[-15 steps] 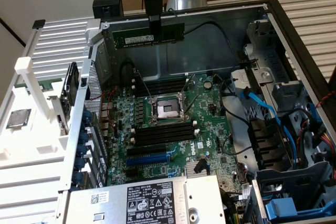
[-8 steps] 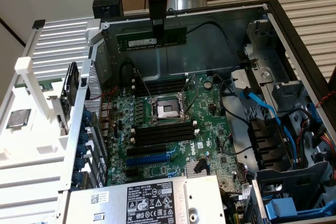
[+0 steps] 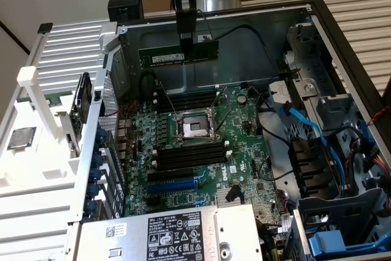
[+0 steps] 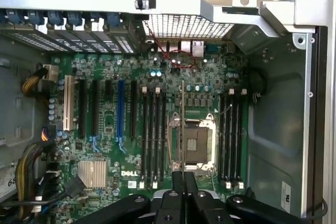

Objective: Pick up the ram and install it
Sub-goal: 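Pick up the ram and move it above insertion slot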

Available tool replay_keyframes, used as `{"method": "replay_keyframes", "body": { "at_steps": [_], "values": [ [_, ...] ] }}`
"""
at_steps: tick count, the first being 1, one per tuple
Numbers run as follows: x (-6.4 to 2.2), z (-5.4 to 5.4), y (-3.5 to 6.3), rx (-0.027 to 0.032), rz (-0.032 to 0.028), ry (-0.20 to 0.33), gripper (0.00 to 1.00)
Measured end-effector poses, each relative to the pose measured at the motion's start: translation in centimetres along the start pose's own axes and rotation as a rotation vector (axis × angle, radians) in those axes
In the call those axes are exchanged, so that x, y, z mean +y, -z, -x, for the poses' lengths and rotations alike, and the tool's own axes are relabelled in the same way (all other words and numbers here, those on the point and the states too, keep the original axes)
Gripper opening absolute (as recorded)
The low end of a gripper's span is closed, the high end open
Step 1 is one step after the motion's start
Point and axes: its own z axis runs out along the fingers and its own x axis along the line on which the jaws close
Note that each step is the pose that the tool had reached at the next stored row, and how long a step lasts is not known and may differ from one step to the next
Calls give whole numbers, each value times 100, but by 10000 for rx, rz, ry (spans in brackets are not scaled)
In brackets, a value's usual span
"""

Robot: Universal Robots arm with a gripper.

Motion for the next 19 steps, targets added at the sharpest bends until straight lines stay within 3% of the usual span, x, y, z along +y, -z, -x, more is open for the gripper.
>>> {"method": "replay_keyframes", "body": {
  "at_steps": [4,7,19],
  "values": [
    [0,-28,-32,0,0,0,12],
    [0,-129,-57,-39,0,-4,12],
    [-31,-144,-268,-44,-2,-91,12]
  ]
}}
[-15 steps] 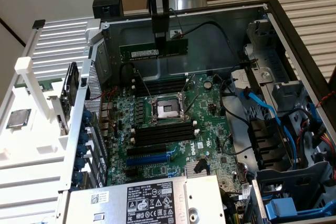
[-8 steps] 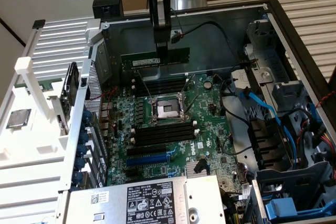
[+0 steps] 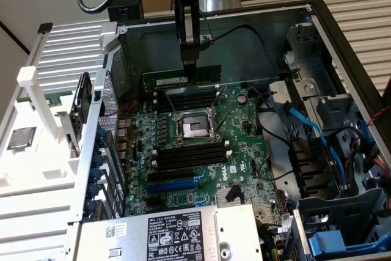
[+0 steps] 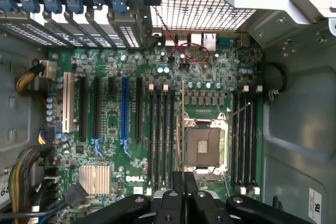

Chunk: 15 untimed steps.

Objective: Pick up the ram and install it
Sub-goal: 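Pick up the ram and move it above insertion slot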

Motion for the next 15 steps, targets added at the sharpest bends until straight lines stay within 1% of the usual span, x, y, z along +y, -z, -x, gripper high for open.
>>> {"method": "replay_keyframes", "body": {
  "at_steps": [4,10,13,14,15],
  "values": [
    [-7,-8,-73,-1,-1,-36,12],
    [-10,-59,-182,-2,-3,-98,12],
    [-14,-66,-236,-2,-3,-140,12],
    [-18,-68,-290,-3,-5,-171,12],
    [-19,-71,-308,-3,-5,-180,12]
  ]
}}
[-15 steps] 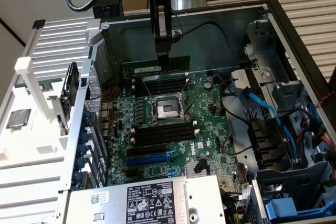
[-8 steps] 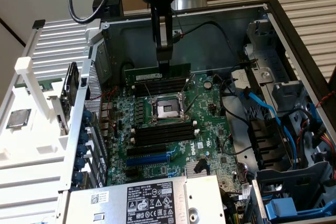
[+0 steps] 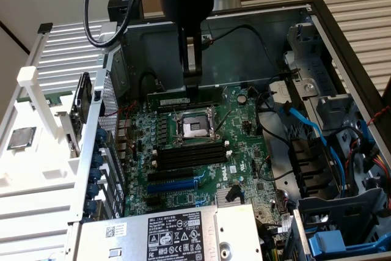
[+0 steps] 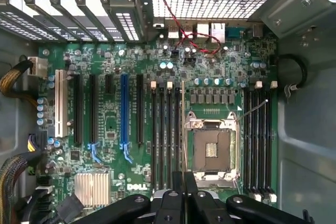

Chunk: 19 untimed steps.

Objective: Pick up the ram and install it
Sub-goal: 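Pick up the ram and move it above insertion slot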

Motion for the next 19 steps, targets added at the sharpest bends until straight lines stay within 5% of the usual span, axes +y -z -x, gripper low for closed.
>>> {"method": "replay_keyframes", "body": {
  "at_steps": [9,11,15,17,19],
  "values": [
    [-6,-22,-141,3,-2,-73,12],
    [-7,-22,-145,46,-12,-76,12],
    [-6,-24,-149,162,-172,-75,12],
    [-7,-29,-153,167,-265,-80,12],
    [-7,-45,-160,166,-283,-93,12]
  ]
}}
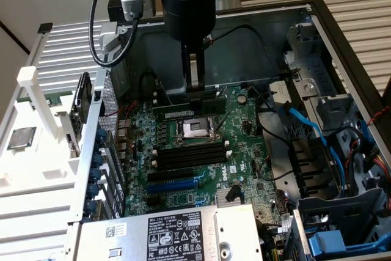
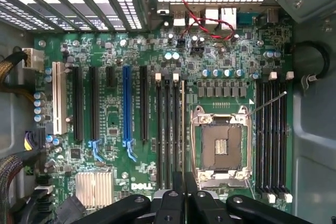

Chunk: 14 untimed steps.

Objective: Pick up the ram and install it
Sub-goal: 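Pick up the ram and move it above insertion slot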

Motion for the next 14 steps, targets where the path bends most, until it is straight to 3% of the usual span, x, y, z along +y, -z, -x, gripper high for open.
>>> {"method": "replay_keyframes", "body": {
  "at_steps": [3,8,14],
  "values": [
    [-1,-38,-9,-1,-5,-1,12],
    [0,-46,-54,-2,-75,0,12],
    [0,-78,-101,-5,-82,-3,12]
  ]
}}
